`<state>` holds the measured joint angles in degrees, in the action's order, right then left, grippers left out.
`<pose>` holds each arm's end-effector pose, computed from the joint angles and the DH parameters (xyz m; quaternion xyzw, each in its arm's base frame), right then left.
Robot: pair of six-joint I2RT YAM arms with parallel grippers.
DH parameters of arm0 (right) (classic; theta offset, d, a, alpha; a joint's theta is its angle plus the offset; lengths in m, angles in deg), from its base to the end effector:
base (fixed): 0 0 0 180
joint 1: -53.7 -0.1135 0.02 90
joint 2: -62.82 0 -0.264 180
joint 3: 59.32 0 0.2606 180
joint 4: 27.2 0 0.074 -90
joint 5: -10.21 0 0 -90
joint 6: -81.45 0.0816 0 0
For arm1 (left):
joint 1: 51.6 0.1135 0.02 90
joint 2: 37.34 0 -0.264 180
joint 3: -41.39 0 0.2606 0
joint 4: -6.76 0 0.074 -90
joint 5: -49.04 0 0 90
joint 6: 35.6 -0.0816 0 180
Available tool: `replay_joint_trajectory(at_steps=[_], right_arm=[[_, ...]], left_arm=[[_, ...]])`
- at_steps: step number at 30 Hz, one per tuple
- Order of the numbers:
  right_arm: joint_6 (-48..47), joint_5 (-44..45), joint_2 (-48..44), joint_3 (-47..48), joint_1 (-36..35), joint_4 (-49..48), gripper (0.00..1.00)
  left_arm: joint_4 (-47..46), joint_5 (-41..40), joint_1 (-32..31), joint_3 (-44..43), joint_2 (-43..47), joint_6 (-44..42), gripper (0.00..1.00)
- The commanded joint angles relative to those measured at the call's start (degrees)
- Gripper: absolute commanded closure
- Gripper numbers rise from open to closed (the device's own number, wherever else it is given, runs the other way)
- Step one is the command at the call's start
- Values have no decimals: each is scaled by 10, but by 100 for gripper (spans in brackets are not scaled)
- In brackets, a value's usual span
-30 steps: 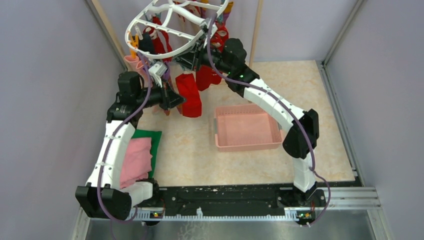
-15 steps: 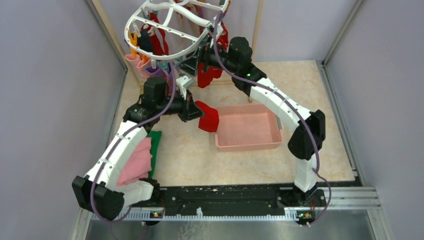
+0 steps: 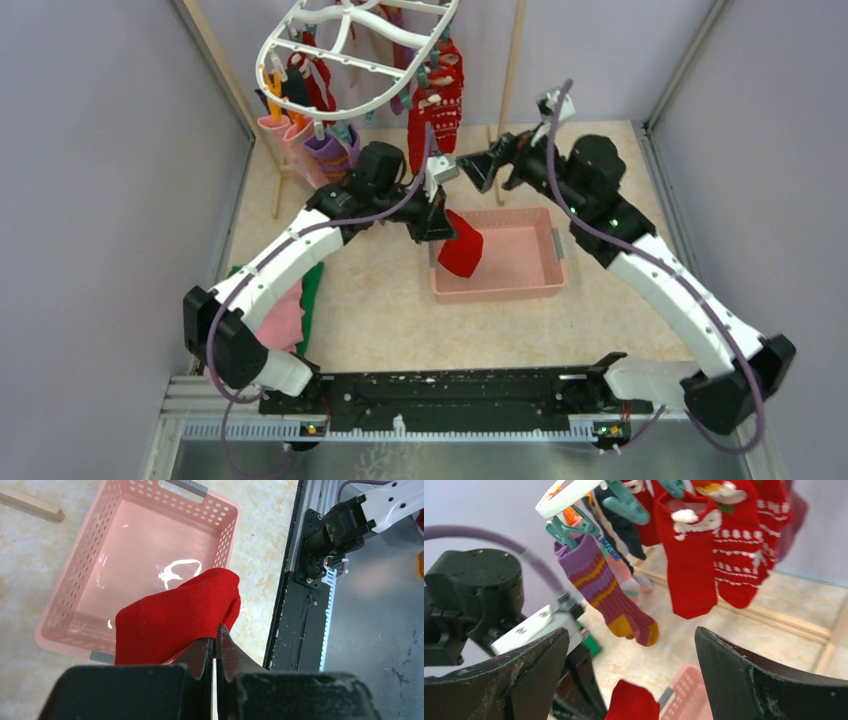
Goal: Remove the socks clipped to the hanger
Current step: Place the sock in the bin.
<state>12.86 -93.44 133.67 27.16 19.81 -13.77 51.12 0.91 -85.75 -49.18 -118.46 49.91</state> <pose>0.2695 0.2042 0.4390 -0.1600 0.6751 0.4050 0.5955 0.2564 -0.2398 0.3400 0.4299 0.7268 -0.4168 0.3364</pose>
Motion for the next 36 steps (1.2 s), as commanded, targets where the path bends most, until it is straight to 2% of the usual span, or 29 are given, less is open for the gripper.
replay_joint_trajectory(at_steps=[1, 3, 4, 5, 6, 8, 9, 12, 17, 20, 25, 31, 36], right_arm=[[-15, 12, -82, -56, -19, 77, 1], [-12, 37, -106, -78, -19, 96, 1], [-12, 52, -116, -89, -19, 105, 1], [-12, 67, -123, -97, -19, 114, 1], [-12, 77, -129, -106, -18, 119, 1], [-14, 92, -137, -122, -17, 122, 1], [-14, 98, -138, -129, -18, 123, 1], [-20, 107, -135, -144, -17, 115, 1], [-37, 104, -94, -158, -19, 73, 1], [-39, 103, -58, -171, -27, 40, 1], [-83, 153, 13, -156, -109, -26, 1], [-127, 146, 136, -93, -182, -147, 1], [-150, 164, 253, 13, -194, -207, 1]], left_arm=[[-34, -26, -21, -56, -58, -2, 97], [-28, -26, -35, -74, -83, -8, 84], [-22, -26, -40, -83, -96, -11, 72], [-12, -27, -44, -92, -107, -12, 50], [5, -30, -45, -102, -117, -10, 35], [45, -44, -45, -128, -131, -18, 10], [69, -52, -44, -143, -132, -29, 3], [159, -72, -26, -199, -124, -61, 1], [276, 14, 78, -242, -65, -143, 1], [331, 26, 132, -239, -20, -212, 1], [397, 52, 190, -249, 52, -279, 1], [374, 70, 286, -316, 76, -258, 1], [286, 55, 346, -333, 45, -143, 1]])
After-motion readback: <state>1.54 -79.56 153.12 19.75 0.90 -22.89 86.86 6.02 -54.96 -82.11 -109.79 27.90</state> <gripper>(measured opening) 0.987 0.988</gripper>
